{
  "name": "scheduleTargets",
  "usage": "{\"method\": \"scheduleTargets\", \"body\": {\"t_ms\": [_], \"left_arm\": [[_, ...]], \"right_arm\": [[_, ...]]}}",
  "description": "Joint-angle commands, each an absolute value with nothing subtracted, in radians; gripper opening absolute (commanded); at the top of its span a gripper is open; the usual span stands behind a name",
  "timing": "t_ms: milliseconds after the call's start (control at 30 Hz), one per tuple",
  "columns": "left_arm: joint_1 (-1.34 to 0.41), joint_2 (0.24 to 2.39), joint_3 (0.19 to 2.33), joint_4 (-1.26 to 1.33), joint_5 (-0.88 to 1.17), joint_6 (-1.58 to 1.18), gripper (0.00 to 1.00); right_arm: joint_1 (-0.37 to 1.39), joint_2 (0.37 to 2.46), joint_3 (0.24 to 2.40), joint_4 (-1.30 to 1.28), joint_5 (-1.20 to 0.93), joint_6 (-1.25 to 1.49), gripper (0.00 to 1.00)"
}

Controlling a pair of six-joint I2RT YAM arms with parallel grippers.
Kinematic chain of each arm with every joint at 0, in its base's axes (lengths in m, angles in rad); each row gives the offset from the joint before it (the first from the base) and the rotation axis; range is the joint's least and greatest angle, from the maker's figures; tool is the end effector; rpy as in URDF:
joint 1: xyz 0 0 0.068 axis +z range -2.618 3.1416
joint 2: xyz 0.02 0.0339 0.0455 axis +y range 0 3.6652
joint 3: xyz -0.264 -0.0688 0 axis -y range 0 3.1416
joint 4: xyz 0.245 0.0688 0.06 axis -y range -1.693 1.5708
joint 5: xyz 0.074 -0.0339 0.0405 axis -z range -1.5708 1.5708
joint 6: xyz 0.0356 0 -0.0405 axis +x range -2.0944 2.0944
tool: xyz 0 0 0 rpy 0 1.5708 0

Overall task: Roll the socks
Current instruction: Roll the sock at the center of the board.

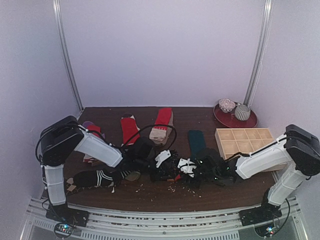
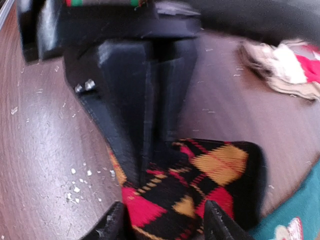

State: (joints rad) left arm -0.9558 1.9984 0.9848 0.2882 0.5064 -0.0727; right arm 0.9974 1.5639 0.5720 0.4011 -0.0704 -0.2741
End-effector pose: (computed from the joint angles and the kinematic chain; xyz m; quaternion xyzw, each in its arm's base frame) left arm 0.2101 -0.3274 0.1078 0.4702 0.7543 -0.3943 0.2334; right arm 0.1571 0.2478 0.1442 -0.5369 0.6997 0.1955 0.4289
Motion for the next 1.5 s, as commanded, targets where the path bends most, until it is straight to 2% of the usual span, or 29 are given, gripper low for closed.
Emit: {"method": "scheduleTargets", "body": {"t_ms": [0,167,200,267,300,333,367,400,433,600,633,667,733,800,933,1000,1033,1100,1167,1267,1333,1467], "left_arm": [[-0.956,2.089,0.919,-0.043,0.455,-0.067,0.0],[-0.956,2.07,0.916,-0.035,0.431,-0.06,0.0],[-0.956,2.062,0.917,-0.03,0.42,-0.061,0.02],[-0.956,2.032,0.913,-0.008,0.387,-0.059,0.21],[-0.956,2.008,0.906,0.011,0.369,-0.058,0.38],[-0.956,1.982,0.897,0.033,0.341,-0.059,0.63],[-0.956,1.95,0.888,0.055,0.315,-0.059,0.82],[-0.956,1.918,0.878,0.073,0.283,-0.055,0.95],[-0.956,1.883,0.867,0.092,0.253,-0.051,0.98],[-0.956,1.668,0.695,0.32,0.219,-0.027,0.98],[-0.957,1.622,0.654,0.386,0.241,-0.019,0.96],[-0.958,1.599,0.61,0.449,0.273,-0.015,0.89],[-0.957,1.575,0.55,0.547,0.327,-0.014,0.67],[-0.957,1.582,0.529,0.597,0.361,-0.017,0.52],[-0.961,1.635,0.547,0.622,0.409,-0.018,0.38],[-0.964,1.661,0.567,0.627,0.43,-0.02,0.28],[-0.969,1.675,0.579,0.625,0.434,-0.02,0.16],[-0.98,1.693,0.595,0.625,0.418,-0.019,0.09],[-0.989,1.701,0.599,0.637,0.39,-0.02,0.1],[-0.995,1.7,0.592,0.662,0.339,-0.029,0.29],[-0.997,1.702,0.592,0.677,0.316,-0.029,0.37],[-0.998,1.715,0.602,0.682,0.278,-0.022,0.44]], "right_arm": [[0.998,1.638,0.633,0.334,-0.138,-0.265,0.44],[0.992,1.683,0.658,0.292,-0.148,-0.212,0.22],[0.985,1.685,0.661,0.287,-0.157,-0.197,0.2],[0.969,1.688,0.661,0.281,-0.188,-0.166,0.17],[0.96,1.686,0.657,0.281,-0.208,-0.153,0.16],[0.951,1.687,0.651,0.28,-0.232,-0.141,0.16],[0.943,1.688,0.647,0.28,-0.257,-0.13,0.16],[0.929,1.691,0.645,0.275,-0.287,-0.119,0.16],[0.918,1.697,0.642,0.272,-0.315,-0.112,0.15],[0.887,1.73,0.636,0.262,-0.409,-0.104,0.16],[0.884,1.735,0.636,0.262,-0.432,-0.109,0.15],[0.883,1.736,0.635,0.265,-0.448,-0.116,0.15],[0.876,1.743,0.637,0.27,-0.481,-0.13,0.15],[0.867,1.758,0.648,0.268,-0.528,-0.154,0.16],[0.86,1.81,0.701,0.216,-0.631,-0.214,0.16],[0.853,1.842,0.732,0.179,-0.666,-0.232,0.16],[0.85,1.856,0.743,0.161,-0.673,-0.241,0.16],[0.846,1.876,0.758,0.137,-0.682,-0.252,0.16],[0.843,1.883,0.759,0.132,-0.683,-0.254,0.16],[0.838,1.887,0.753,0.131,-0.681,-0.255,0.16],[0.838,1.891,0.752,0.127,-0.678,-0.257,0.16],[0.838,1.901,0.753,0.116,-0.67,-0.256,0.16]]}}
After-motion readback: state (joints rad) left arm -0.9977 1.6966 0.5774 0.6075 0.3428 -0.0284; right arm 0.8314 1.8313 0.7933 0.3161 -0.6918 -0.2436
